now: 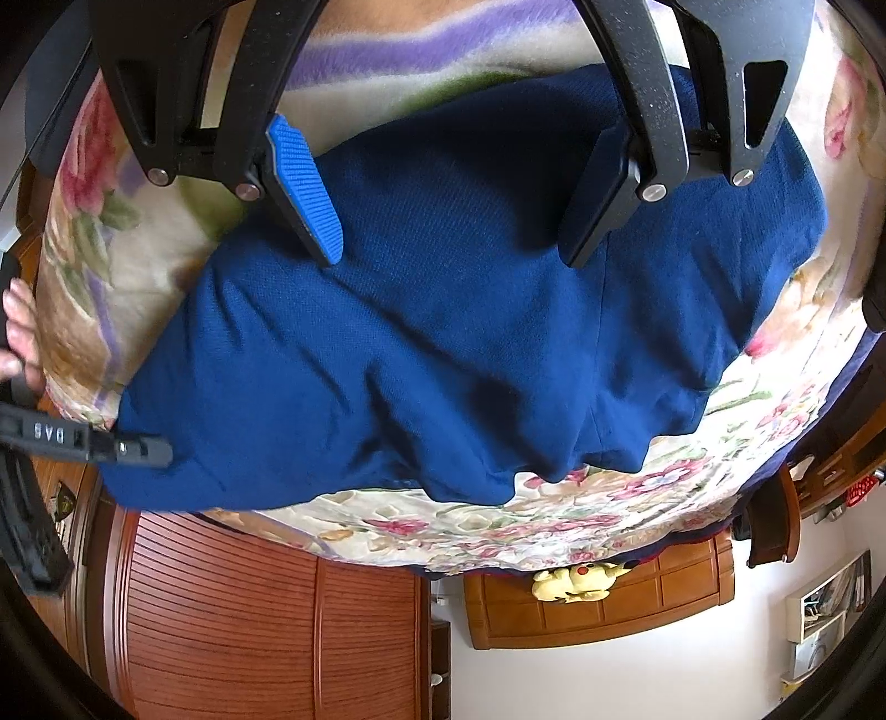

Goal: Fold large clothes

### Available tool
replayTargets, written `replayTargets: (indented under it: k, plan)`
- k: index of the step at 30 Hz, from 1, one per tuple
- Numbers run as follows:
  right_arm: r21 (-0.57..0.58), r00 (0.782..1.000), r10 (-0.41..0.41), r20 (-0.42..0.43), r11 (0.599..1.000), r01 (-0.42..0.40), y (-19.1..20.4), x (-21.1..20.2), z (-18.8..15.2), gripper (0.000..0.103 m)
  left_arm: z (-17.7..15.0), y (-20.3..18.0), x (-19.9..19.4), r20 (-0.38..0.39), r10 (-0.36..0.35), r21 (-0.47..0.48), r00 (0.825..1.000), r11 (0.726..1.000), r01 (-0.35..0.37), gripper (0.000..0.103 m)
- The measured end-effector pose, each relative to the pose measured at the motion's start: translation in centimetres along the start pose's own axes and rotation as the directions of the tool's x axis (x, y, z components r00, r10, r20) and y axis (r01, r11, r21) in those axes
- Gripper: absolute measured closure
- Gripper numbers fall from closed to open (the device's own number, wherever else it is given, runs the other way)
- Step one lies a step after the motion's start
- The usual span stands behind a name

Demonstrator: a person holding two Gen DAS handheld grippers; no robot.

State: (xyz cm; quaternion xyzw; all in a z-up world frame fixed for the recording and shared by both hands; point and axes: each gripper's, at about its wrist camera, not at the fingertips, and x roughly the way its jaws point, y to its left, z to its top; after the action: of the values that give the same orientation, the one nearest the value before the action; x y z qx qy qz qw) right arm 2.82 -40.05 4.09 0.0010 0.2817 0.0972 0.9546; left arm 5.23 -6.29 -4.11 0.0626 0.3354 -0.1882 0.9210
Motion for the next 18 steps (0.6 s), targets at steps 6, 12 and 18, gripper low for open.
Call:
replayTargets:
  k: [6,12,18]
  plan:
    - [-0.063,0.999,0.003,0.033,0.998,-0.001,1.4,-0.6,1.5,0.076,0.2,0.8,-1.2,0.024,0.002,-0.021,1.0,1.0,-0.002,0.022]
    - [-0.144,0.998,0.015,0.064,0.99,-0.006,4.0,-1.0,2.6,0.077,0.1,3.0,-3.0,0.062,0.015,-0.061,0.998,0.998,-0.012,0.022]
    - [-0.223,0.996,0.046,0.079,0.974,-0.027,7.3,-0.7,3.9,0.078,-0.2,5.5,-5.3,0.109,0.044,-0.095,0.993,0.995,-0.034,0.022]
